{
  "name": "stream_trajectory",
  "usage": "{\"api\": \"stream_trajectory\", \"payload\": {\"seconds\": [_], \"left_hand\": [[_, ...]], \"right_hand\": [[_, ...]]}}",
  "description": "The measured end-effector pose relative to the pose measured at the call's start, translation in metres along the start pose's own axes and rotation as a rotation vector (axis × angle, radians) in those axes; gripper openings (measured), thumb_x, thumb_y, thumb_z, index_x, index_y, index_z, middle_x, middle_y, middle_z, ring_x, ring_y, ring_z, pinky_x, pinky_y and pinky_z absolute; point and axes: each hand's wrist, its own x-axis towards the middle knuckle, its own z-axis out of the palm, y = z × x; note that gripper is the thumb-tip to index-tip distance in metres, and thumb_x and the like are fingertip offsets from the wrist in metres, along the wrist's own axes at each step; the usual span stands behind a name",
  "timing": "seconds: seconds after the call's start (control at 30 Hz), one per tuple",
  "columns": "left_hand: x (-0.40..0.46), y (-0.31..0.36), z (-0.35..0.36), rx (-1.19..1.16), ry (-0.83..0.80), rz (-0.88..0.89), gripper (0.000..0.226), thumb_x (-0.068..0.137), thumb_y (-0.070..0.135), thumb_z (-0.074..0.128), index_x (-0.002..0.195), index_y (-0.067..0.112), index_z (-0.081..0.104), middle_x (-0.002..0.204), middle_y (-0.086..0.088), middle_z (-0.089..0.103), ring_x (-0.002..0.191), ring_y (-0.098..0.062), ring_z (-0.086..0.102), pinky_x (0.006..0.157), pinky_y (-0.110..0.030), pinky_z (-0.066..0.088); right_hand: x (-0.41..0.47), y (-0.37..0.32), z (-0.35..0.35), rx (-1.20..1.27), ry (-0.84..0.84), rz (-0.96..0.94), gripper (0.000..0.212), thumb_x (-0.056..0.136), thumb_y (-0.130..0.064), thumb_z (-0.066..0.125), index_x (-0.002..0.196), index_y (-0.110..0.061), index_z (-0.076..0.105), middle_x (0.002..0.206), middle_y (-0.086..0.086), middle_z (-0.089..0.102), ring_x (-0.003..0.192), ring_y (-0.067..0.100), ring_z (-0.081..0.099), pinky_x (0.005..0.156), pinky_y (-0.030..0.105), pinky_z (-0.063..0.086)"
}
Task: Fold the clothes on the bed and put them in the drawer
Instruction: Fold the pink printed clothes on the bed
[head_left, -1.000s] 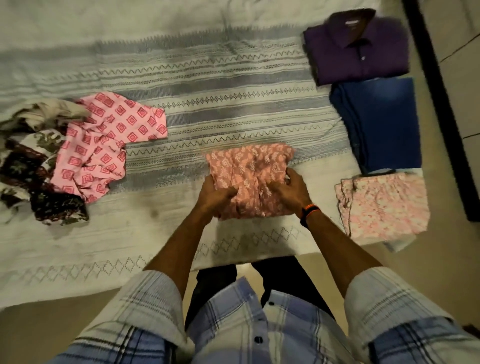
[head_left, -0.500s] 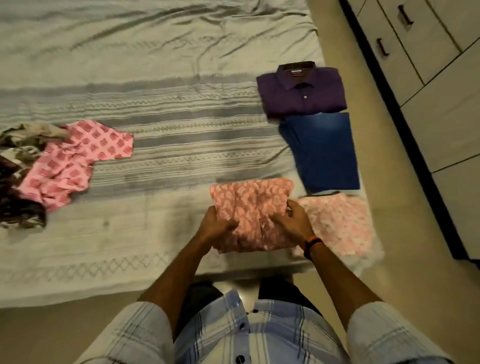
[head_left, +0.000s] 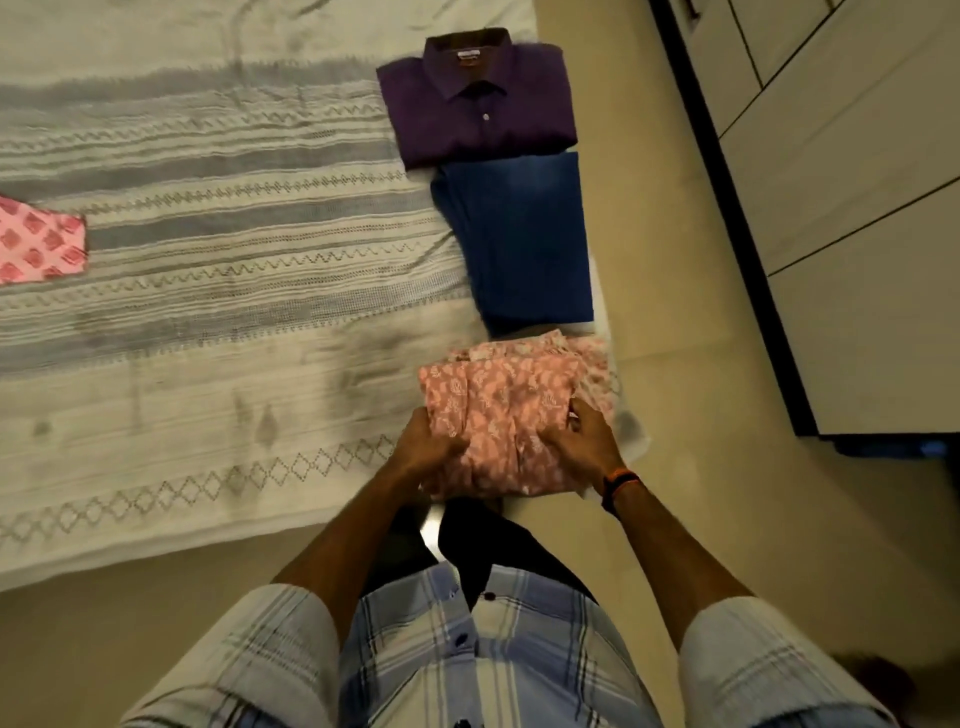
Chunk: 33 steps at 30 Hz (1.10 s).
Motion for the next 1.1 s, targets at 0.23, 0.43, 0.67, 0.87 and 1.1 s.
{"api": "stream_trajectory", "payload": {"seconds": [0.23, 0.43, 0.67, 0.87, 1.1], "left_hand": [[0.013, 0.007, 0.036, -0.057, 0.007, 0.003, 0.063, 0.082, 0.010, 0.073, 0.136, 0.012, 0.043, 0.123, -0.006, 0.060, 0.109, -0.025, 0.061, 0.081, -0.039, 0.057], [0.038, 0.004, 0.037, 0.115, -0.002, -0.092, 0.068, 0.074, 0.012, 0.077, 0.135, 0.009, 0.048, 0.127, -0.003, 0.061, 0.115, -0.023, 0.059, 0.100, -0.043, 0.050], [0.030, 0.005, 0.042, 0.087, -0.028, -0.112, 0.066, 0.081, 0.003, 0.074, 0.139, 0.009, 0.043, 0.129, -0.004, 0.056, 0.113, -0.020, 0.057, 0.098, -0.038, 0.050], [0.007, 0.009, 0.034, 0.097, 0.020, -0.089, 0.079, 0.082, 0.014, 0.077, 0.146, 0.008, 0.031, 0.143, -0.010, 0.047, 0.124, -0.025, 0.052, 0.100, -0.040, 0.049], [-0.037, 0.009, -0.020, 0.050, 0.125, -0.004, 0.077, 0.084, 0.019, 0.076, 0.147, 0.010, 0.033, 0.146, -0.013, 0.044, 0.127, -0.027, 0.050, 0.101, -0.043, 0.048]], "right_hand": [[0.024, 0.012, -0.031, -0.020, 0.071, -0.011, 0.048, 0.090, -0.013, 0.067, 0.136, -0.011, 0.054, 0.115, -0.002, 0.058, 0.108, 0.016, 0.054, 0.088, 0.024, 0.039], [0.044, 0.019, -0.040, -0.312, 0.044, 0.051, 0.063, 0.086, -0.016, 0.065, 0.143, -0.012, 0.039, 0.131, 0.015, 0.058, 0.120, 0.038, 0.054, 0.102, 0.040, 0.044], [0.037, 0.018, -0.025, -0.305, -0.033, 0.002, 0.064, 0.086, -0.016, 0.067, 0.144, -0.009, 0.040, 0.140, 0.014, 0.053, 0.125, 0.033, 0.052, 0.107, 0.044, 0.043], [0.015, 0.005, -0.018, -0.224, -0.036, -0.064, 0.057, 0.086, -0.014, 0.069, 0.137, -0.009, 0.047, 0.136, 0.010, 0.056, 0.119, 0.027, 0.056, 0.104, 0.041, 0.047], [-0.026, -0.038, 0.017, -0.218, -0.044, -0.247, 0.049, 0.087, -0.016, 0.071, 0.131, -0.010, 0.051, 0.131, 0.007, 0.059, 0.107, 0.019, 0.058, 0.093, 0.032, 0.051]]}}
